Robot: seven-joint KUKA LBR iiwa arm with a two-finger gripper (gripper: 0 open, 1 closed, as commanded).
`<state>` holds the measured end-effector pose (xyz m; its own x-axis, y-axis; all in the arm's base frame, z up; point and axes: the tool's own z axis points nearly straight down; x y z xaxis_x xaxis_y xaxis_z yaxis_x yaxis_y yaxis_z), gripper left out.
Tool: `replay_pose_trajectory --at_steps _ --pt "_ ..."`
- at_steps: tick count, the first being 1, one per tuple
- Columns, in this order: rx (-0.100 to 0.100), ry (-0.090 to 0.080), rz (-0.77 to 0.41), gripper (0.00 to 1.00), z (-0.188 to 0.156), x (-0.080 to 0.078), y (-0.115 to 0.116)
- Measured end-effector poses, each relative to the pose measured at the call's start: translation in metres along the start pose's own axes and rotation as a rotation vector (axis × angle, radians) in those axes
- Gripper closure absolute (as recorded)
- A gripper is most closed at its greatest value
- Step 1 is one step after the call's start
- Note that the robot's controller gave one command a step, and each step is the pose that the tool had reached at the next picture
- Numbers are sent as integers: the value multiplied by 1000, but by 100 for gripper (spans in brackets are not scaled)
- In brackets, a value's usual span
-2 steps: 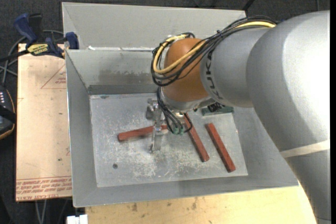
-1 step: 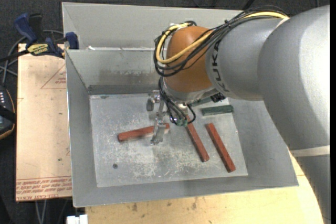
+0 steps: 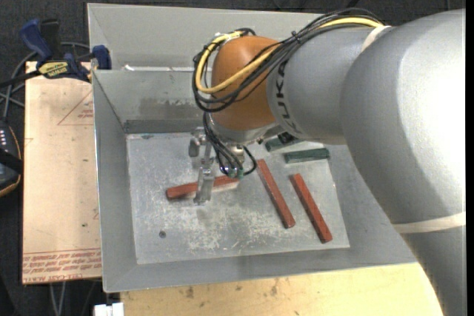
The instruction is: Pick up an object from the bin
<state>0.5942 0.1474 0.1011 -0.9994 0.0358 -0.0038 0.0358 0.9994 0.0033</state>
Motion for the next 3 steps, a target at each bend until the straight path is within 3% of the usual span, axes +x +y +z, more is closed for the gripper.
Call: replay_pose_trajectory --at_steps 1,2,3 --pt "3 6 23 0 33 11 -16" --pt "2 3 22 0 33 10 -15" --pt "1 1 23 100 31 9 -15"
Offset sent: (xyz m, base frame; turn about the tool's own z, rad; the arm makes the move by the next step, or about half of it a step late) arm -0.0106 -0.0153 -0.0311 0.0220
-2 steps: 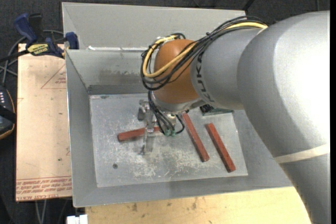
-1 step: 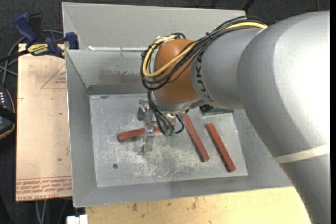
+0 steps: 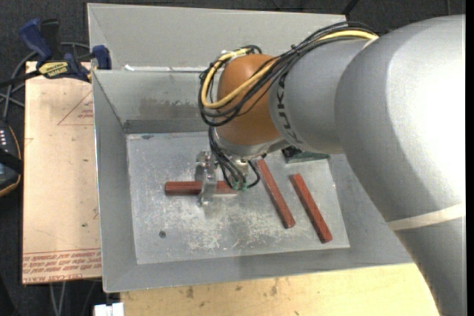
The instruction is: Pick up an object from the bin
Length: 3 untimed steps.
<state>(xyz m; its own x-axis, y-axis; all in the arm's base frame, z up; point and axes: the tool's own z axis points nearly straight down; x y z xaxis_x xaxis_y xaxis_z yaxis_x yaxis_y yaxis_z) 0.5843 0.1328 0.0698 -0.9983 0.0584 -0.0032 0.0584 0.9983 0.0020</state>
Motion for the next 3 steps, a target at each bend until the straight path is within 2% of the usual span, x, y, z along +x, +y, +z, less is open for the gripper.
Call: replay_pose_trajectory --at_steps 1,3 --pt "0 0 0 100 -12 0 0" --pt "-1 -2 -2 100 -84 -3 2"
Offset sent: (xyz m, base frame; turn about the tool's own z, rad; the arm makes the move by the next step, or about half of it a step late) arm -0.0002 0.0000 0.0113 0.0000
